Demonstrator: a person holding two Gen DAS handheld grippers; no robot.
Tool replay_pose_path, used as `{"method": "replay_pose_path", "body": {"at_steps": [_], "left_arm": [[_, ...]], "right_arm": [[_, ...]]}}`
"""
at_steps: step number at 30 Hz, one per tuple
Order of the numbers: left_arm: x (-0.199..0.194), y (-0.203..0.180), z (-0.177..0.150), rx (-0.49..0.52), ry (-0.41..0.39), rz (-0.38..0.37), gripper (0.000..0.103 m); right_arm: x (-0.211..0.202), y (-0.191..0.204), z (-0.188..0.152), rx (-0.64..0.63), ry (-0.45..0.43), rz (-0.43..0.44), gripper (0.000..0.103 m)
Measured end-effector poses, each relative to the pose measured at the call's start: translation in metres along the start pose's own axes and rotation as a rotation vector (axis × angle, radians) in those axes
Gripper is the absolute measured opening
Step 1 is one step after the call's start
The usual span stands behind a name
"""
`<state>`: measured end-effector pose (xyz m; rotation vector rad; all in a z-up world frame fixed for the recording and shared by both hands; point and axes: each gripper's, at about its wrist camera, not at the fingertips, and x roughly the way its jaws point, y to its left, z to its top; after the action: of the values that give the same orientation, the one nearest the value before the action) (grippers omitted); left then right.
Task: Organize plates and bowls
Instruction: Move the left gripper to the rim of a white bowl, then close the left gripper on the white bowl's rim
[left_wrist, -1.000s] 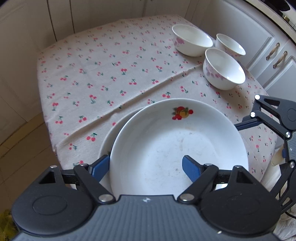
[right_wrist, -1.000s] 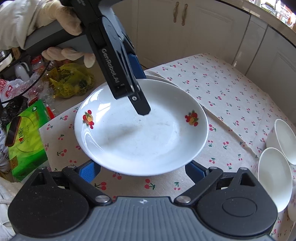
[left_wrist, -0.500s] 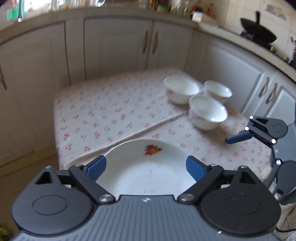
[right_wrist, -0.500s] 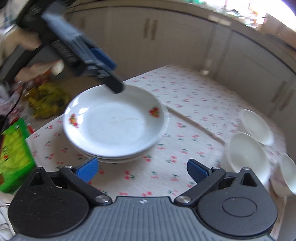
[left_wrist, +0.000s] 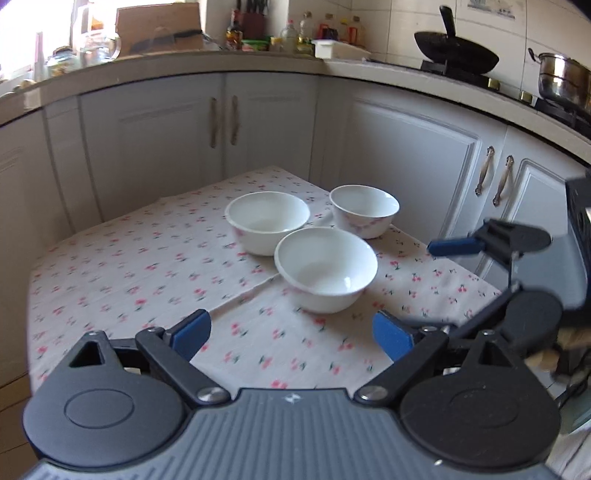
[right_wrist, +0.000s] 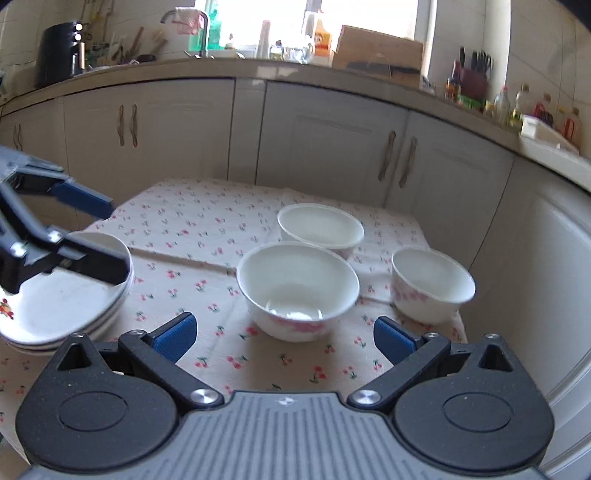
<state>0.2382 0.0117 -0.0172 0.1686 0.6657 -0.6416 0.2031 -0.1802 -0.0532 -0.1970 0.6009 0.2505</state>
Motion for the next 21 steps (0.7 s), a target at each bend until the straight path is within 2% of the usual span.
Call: {"method": "replay_pose_path", "body": {"at_steps": [7, 14, 16, 18, 21], "left_arm": [[0.059, -0.007, 0.031, -0.017, 0.074, -0.014, 0.094], [0.107, -0.005, 0.046, -0.019, 0.129, -0.019, 0.092], [0.118, -0.004, 0.048, -0.013, 0.148, -0.024, 0.090], [0.127, -0.003, 0.050, -0.009, 0.166, -0.029, 0.082], [0.136, -0.002, 0.053, -0.002, 0.182, -0.031, 0.076]], "right_arm": [[0.032, -0.006, -0.009, -0.014, 0.027, 0.000, 0.103], [0.056, -0.016, -0.014, 0.016, 0.040, 0.012, 0.103], [0.060, -0.017, -0.015, 0.015, 0.037, 0.021, 0.102], [0.065, -0.017, -0.015, 0.015, 0.035, 0.033, 0.102], [0.067, -0.017, -0.014, 0.012, 0.028, 0.034, 0.101]]}}
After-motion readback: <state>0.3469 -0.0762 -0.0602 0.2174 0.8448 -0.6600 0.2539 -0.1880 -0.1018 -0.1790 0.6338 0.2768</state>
